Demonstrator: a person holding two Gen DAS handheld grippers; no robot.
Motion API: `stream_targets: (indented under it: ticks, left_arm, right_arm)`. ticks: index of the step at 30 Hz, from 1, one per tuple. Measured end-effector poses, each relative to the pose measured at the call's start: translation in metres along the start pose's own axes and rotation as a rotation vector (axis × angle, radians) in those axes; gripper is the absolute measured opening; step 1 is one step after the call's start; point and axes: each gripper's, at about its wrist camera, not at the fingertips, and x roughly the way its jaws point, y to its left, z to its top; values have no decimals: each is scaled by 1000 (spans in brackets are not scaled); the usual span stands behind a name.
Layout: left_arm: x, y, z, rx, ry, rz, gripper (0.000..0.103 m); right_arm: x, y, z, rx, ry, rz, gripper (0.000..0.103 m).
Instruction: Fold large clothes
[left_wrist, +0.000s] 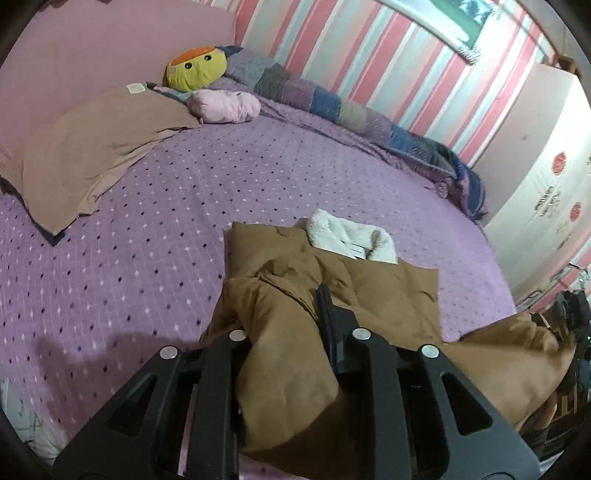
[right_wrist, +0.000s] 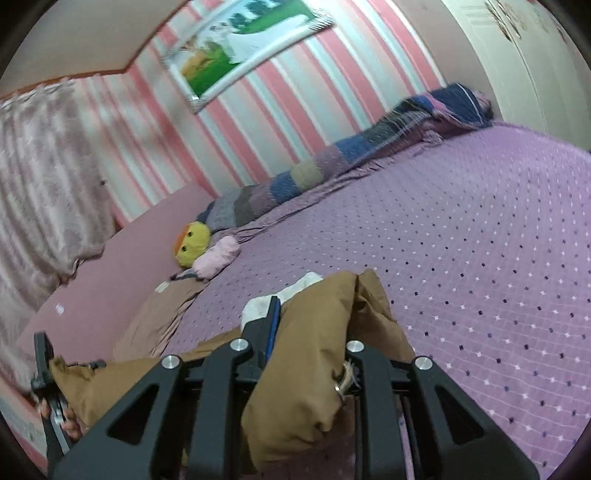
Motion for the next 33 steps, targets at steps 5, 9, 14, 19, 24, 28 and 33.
stream_targets:
  ticks: [5, 9, 14, 19, 24, 28, 33]
  left_arm:
    - [62, -7, 39, 1, 36, 78, 23]
    - [115, -10, 59, 43, 49, 163, 23]
    - [197, -9, 58, 129, 133, 273, 23]
    - [237, -6, 49, 148, 165, 306, 23]
    - [225, -4, 57, 107, 216, 250, 39]
    - [207, -6, 68, 40, 262, 176, 67]
    - [177, -10, 81, 19, 248, 153, 100]
  right_arm:
    - [67, 0, 31, 30, 42, -55, 18]
    - [134, -4, 48, 13, 105, -131, 18]
    - [215, -23, 39, -48, 221, -259, 19]
    - [247, -35, 21, -81, 280, -303, 19]
    - [240, -37, 28, -29, 294, -243, 44]
    - [223, -37, 40, 40, 307, -150, 75]
    - [183, -43, 65, 122, 225, -87, 93]
